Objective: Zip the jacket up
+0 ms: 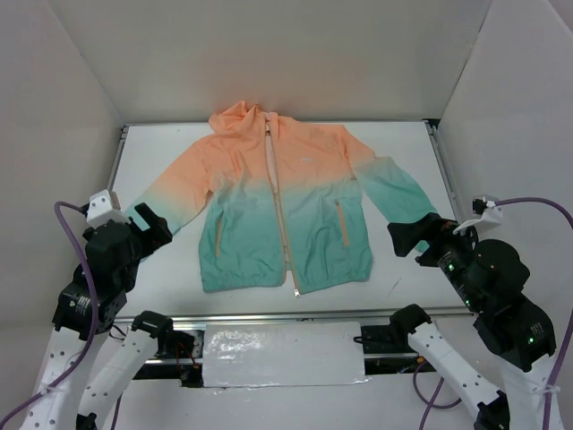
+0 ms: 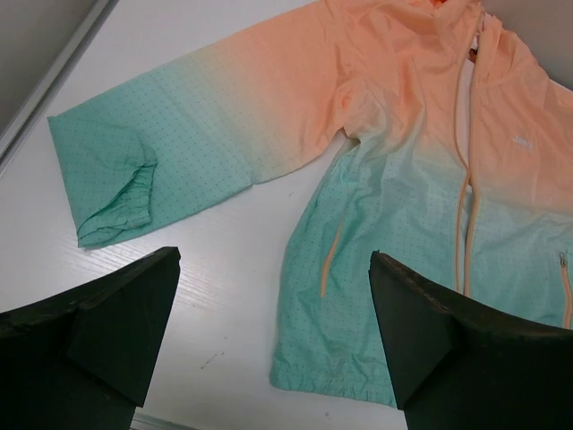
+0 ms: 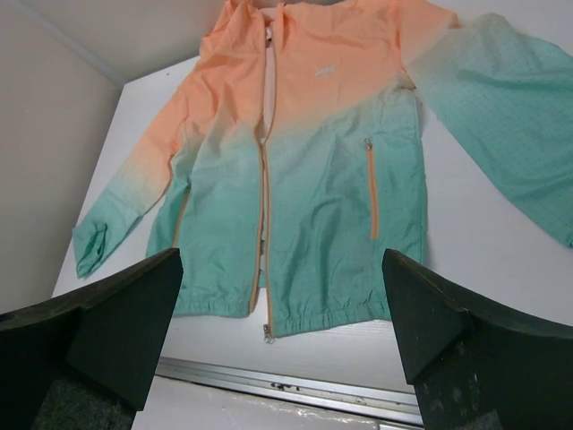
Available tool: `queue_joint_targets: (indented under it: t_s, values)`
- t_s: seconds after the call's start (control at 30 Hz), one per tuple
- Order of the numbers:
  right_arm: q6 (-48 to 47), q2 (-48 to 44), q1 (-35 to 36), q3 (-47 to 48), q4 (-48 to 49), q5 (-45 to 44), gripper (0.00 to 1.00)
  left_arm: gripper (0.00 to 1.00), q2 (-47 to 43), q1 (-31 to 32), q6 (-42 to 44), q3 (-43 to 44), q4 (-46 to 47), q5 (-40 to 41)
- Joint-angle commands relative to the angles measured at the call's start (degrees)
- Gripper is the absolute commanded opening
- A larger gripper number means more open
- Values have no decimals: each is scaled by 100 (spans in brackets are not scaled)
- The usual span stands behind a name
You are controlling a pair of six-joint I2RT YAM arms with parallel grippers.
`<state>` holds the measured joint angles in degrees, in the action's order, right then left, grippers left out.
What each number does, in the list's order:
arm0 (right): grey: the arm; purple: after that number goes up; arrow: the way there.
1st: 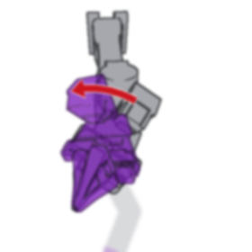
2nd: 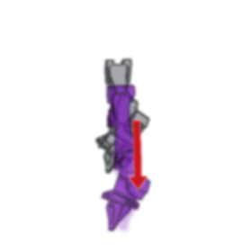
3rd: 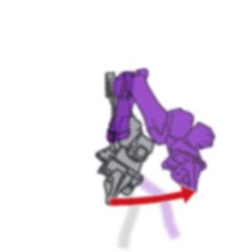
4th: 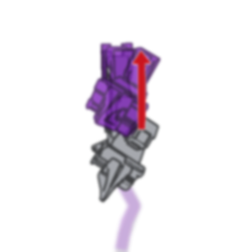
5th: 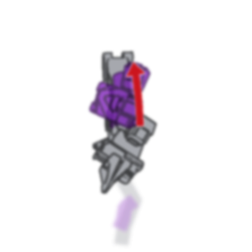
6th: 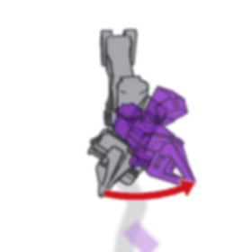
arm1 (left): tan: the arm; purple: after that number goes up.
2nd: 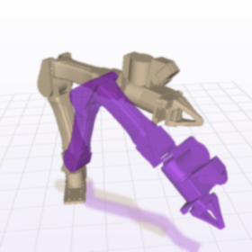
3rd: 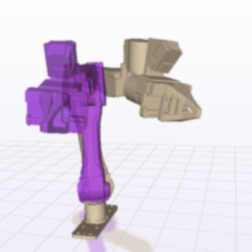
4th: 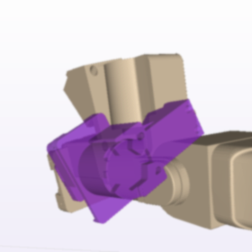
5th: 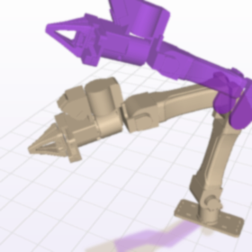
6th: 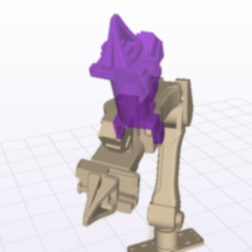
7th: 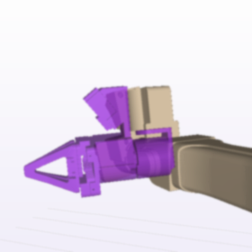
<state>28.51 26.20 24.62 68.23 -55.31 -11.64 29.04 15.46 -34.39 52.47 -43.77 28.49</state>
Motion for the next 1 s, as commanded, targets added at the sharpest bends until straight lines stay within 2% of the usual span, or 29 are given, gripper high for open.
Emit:
queue_joint_targets:
  t_s: [0.0, 0.3, 0.4, 0.5, 0.53, 0.57, 0.6, 0.7, 0.73, 0.77, 0.9, 0.97]
  values:
    - [31, 26, 43, 15, 134, -110, 100, 99, 23, -26, 82, 0, 237, -37]
    - [-56, -9, 43, 15, 213, 354, 100, 99, -302, -26, 99, -44, 290, -142]
    - [-153, 52, 43, -55, 459, 1056, 100, 99, -434, -17, 170, -114, 404, -361]
    - [100, 525, 34, -396, 1073, 2408, 100, 99, -373, -26, 170, -114, 439, -432]
    - [250, 727, 43, -546, 1510, 2786, 100, 99, -329, -26, 161, -105, 439, -423]
    - [382, 1164, 69, -747, 1854, 3573, 100, 99, -285, -26, 170, -96, 431, -415]
    - [731, 1395, 304, -1202, 2623, 3781, 100, 99, -198, -26, 152, -88, 413, -380]
    - [1146, 2510, 1059, -1610, 3516, 3232, 99, 99, -91, -26, 152, -70, 369, -371]
    - [1200, 2861, 1523, -1593, 3875, 3090, 99, 99, -65, -26, 178, -79, 378, -397]
    - [1244, 3596, 1702, -1593, 4096, 3010, 98, 100, -56, -26, 178, -96, 404, -440]
    - [1596, 5191, 2081, -1514, 4818, 2852, 78, 99, -74, -17, 231, -123, 439, -529]
    - [1710, 5570, 2178, -1584, 4941, 2659, 75, 99, -74, -17, 231, -132, 439, -555]
